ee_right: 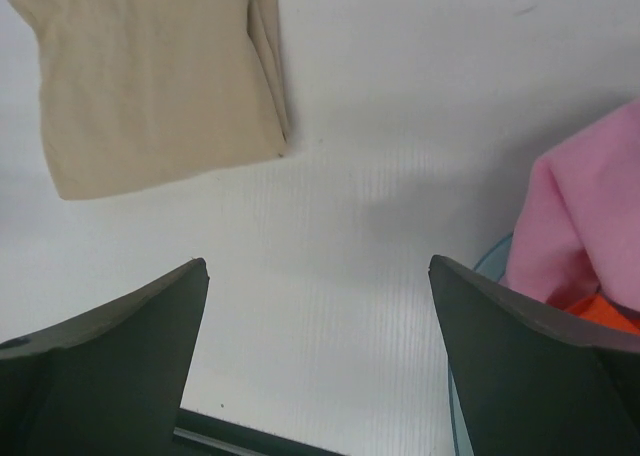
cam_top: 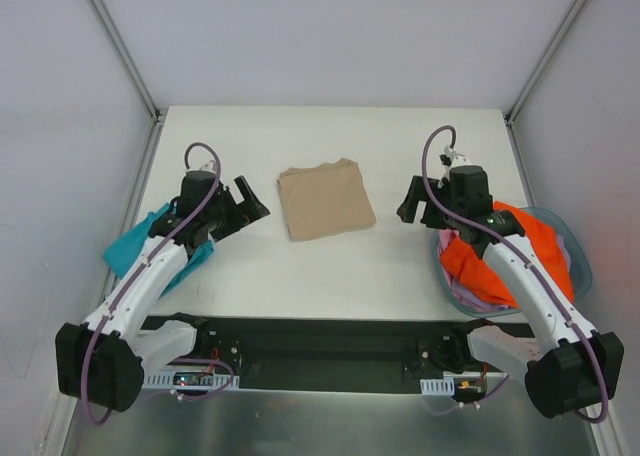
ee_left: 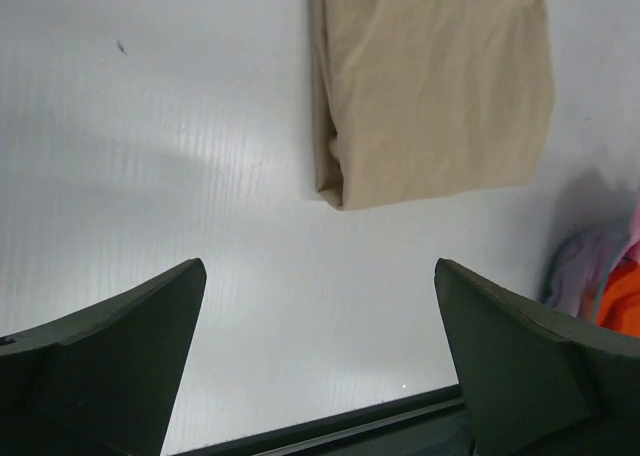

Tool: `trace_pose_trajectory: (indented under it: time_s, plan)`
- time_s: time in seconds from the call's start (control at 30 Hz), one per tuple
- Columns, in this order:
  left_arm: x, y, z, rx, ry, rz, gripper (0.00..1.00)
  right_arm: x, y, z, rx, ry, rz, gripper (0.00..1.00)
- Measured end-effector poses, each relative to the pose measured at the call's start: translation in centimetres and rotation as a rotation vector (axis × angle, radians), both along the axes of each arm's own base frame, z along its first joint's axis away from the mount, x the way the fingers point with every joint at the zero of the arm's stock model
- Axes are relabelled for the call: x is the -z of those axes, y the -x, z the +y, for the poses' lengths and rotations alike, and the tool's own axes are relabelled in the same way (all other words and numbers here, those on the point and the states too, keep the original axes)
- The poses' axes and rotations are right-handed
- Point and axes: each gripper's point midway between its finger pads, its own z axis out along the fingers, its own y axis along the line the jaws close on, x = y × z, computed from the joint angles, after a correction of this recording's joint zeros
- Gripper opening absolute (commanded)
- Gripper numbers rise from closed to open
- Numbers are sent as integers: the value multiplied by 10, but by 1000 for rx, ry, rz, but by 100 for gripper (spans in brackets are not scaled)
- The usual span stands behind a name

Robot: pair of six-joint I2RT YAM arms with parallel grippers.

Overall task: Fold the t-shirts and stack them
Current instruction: Smooth out wrinkles on the folded tshirt, then put the neatly folded tshirt into the corner of the board with the left arm

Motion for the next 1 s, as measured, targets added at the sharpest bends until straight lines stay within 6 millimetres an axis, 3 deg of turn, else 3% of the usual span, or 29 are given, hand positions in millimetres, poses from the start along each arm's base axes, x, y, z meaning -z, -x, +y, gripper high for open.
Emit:
trace_pose_trajectory:
  time_s: [0.1,0.23,0.57,0.7,0.9,1.0]
  plan:
    - [25,-6,0,-5,-31,86,96,17,11,-2,-5,15,61,97]
    - [52,-21,-4,2,-54,179,91,18,13,-3,-13,23,67,97]
    - [87,-71,-36,74,-26,269,84,18,19,-15,1,73,66,97]
    - [103,-83,-56,113,-33,299,65,18,21,-22,15,99,62,97]
    - [123,-98,-69,126,-55,342,54,14,22,-33,48,136,42,97]
    - [124,-103,-74,136,-73,347,40,12,22,-37,60,146,34,97]
